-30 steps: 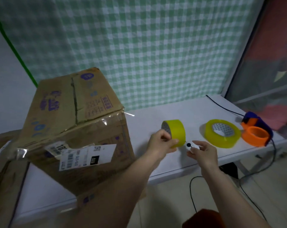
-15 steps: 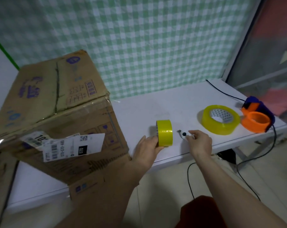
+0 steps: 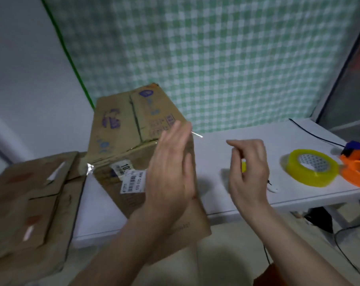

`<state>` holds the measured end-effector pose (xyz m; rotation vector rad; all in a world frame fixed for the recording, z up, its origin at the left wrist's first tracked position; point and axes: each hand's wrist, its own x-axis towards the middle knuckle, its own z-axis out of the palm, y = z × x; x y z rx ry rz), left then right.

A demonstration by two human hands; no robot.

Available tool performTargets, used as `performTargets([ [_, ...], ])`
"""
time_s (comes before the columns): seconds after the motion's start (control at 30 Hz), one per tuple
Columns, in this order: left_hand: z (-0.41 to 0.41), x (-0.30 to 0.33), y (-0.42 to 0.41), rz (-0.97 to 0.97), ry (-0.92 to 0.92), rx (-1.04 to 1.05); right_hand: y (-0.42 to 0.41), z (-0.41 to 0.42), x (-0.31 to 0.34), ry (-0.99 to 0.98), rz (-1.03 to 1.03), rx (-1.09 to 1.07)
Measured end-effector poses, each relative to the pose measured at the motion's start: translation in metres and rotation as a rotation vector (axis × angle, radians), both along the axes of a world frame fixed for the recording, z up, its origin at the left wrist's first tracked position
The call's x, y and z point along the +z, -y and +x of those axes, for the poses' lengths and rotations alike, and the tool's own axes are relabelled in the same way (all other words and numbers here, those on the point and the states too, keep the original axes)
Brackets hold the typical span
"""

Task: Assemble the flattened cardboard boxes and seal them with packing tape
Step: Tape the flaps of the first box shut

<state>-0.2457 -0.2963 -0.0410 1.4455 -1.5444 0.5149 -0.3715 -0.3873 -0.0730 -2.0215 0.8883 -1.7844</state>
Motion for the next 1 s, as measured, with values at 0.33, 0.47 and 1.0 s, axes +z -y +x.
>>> performTargets([
  [0.33, 0.095, 0.039, -0.015, 0.77, 0.276, 0.363, 0.018, 0.116, 0.063, -0.709, 0.097, 0.143],
  [0.47, 0.098, 0.03, -0.016, 0.719, 0.346, 0.404, 0.03, 0.107, 0.042, -0.195, 0.371, 0.296],
  [1.0, 0.124, 0.052, -0.022, 0.743, 0.295, 0.314, 0.033, 0.094, 0.041, -0.504, -0.5, 0.133],
])
